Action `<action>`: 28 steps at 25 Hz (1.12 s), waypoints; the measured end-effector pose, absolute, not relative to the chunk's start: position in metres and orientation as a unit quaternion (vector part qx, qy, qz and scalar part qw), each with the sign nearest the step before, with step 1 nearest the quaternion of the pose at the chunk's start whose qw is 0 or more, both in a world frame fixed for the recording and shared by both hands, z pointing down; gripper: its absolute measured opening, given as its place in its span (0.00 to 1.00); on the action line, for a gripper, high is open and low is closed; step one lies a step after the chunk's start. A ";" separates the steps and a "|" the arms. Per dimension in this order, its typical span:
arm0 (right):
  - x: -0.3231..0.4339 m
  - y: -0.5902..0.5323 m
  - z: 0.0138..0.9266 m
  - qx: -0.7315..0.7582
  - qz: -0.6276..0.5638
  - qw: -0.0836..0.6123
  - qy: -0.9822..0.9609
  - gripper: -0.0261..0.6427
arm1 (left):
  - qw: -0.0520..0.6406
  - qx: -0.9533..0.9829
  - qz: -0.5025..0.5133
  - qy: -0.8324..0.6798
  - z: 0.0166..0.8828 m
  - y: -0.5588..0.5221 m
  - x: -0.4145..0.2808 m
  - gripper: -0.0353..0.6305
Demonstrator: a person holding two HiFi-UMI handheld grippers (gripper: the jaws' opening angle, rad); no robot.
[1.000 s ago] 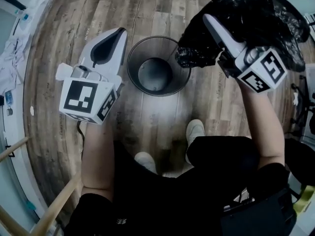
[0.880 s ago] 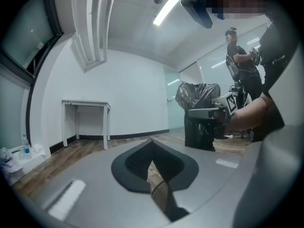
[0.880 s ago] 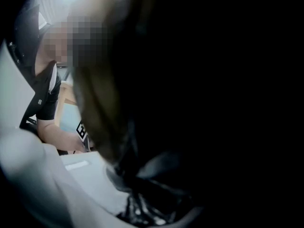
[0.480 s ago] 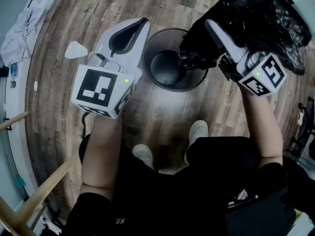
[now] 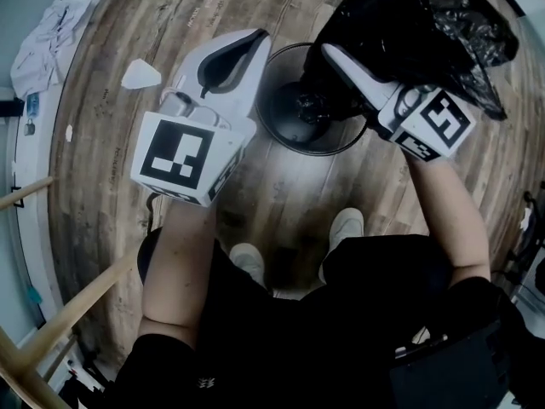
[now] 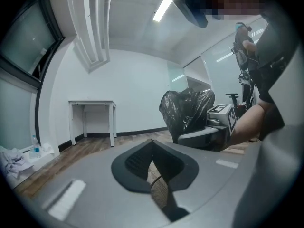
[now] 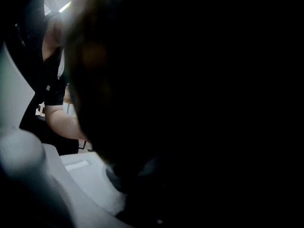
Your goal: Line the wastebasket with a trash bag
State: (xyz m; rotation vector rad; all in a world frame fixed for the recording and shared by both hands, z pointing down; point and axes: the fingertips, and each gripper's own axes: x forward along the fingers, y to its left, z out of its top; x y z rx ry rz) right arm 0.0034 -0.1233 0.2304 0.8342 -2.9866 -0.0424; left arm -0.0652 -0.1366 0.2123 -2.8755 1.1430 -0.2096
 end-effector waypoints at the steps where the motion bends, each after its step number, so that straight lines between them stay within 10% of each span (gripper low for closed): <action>1: 0.001 -0.121 0.231 0.264 -0.014 0.024 -0.964 0.04 | 0.019 -0.926 -0.068 0.370 0.210 -0.136 -0.067 0.06; 9: -0.027 -0.110 0.233 0.241 -0.023 0.026 -0.970 0.04 | 0.012 -0.940 -0.036 0.340 0.198 -0.126 -0.076 0.09; 15: -0.029 -0.104 0.240 0.221 -0.044 0.036 -0.974 0.04 | 0.015 -0.978 -0.033 0.206 0.180 -0.102 -0.038 0.51; 28: -0.029 -0.090 0.259 0.181 -0.067 0.070 -0.979 0.04 | -0.055 -0.994 -0.045 0.082 0.206 -0.097 0.007 0.69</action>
